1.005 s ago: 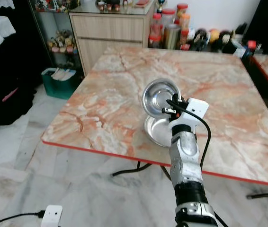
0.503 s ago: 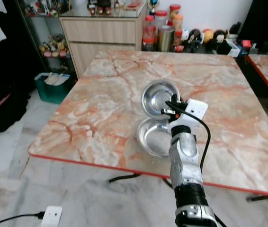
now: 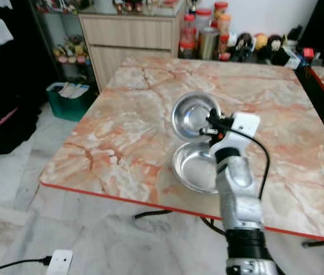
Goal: Setting the table
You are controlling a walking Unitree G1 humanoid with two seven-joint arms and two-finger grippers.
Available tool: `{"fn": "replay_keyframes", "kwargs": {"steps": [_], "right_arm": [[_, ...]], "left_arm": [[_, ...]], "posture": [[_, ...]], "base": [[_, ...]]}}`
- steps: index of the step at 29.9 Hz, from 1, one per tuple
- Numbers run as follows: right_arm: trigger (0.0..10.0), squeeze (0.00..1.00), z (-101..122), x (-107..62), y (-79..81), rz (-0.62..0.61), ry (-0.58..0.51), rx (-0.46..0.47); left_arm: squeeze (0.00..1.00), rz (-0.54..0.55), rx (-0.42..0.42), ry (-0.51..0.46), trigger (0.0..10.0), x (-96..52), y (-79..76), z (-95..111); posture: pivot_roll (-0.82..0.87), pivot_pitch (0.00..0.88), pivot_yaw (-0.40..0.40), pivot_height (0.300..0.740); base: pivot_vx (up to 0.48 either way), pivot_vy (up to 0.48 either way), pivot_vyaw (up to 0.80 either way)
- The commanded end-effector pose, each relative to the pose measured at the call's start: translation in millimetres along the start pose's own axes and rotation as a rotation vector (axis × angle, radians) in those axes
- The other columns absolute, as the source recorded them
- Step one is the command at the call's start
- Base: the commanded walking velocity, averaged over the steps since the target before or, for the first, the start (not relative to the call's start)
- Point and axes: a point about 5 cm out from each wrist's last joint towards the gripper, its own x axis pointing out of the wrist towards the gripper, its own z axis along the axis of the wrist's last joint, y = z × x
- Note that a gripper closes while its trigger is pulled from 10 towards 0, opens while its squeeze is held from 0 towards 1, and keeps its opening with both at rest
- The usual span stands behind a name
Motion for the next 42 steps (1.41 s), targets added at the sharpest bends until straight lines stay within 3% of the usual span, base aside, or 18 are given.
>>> {"fn": "replay_keyframes", "kwargs": {"steps": [1, 4, 8, 11, 18, 24, 42], "right_arm": [[10.0, 0.00, 6.0, 0.6, 2.5, 0.016, -0.008, 0.010], [10.0, 0.00, 12.8, 0.4, -13.5, -0.018, 0.097, -0.082], [10.0, 0.00, 10.6, 1.2, -20.4, -0.069, 0.175, -0.042], [10.0, 0.00, 2.4, -2.2, -22.2, -0.109, 0.262, 0.087], [10.0, 0.00, -13.6, -11.6, -12.2, -0.093, 0.356, 0.238], [10.0, 0.00, -17.9, -15.9, -7.1, -0.086, 0.414, 0.264], [10.0, 0.00, -17.5, -35.0, -15.6, -0.200, 0.487, 0.280]], "left_arm": [[0.00, -0.002, -0.007, 0.014, 10.0, -0.5, 0.6, -3.7], [0.00, -0.009, -0.001, 0.017, 10.0, -0.8, 1.5, -4.8], [0.00, -0.016, 0.008, 0.018, 10.0, -0.7, 1.5, -4.6], [0.00, -0.022, 0.013, 0.022, 10.0, -0.7, 1.8, -4.8], [0.00, -0.020, 0.014, 0.023, 10.0, -0.7, 3.3, -4.6], [0.00, -0.023, 0.011, 0.024, 10.0, -0.6, 3.1, -4.3], [0.00, -0.037, 0.000, 0.024, 10.0, -0.7, 1.5, -4.7]], "posture": [[-0.11, 0.036, 0.013, 0.740], [-0.12, 0.026, 0.024, 0.740], [-0.12, 0.023, 0.027, 0.740], [-0.12, 0.019, 0.030, 0.740], [-0.11, 0.030, 0.031, 0.740], [-0.11, 0.041, 0.032, 0.740], [-0.12, 0.057, 0.031, 0.740]], "base": [[0.000, 0.000, 0.00], [0.000, 0.000, 0.00], [0.000, 0.000, 0.00], [0.000, 0.000, 0.00], [0.000, 0.000, 0.00], [0.000, 0.000, 0.00], [0.000, 0.000, 0.00]]}}
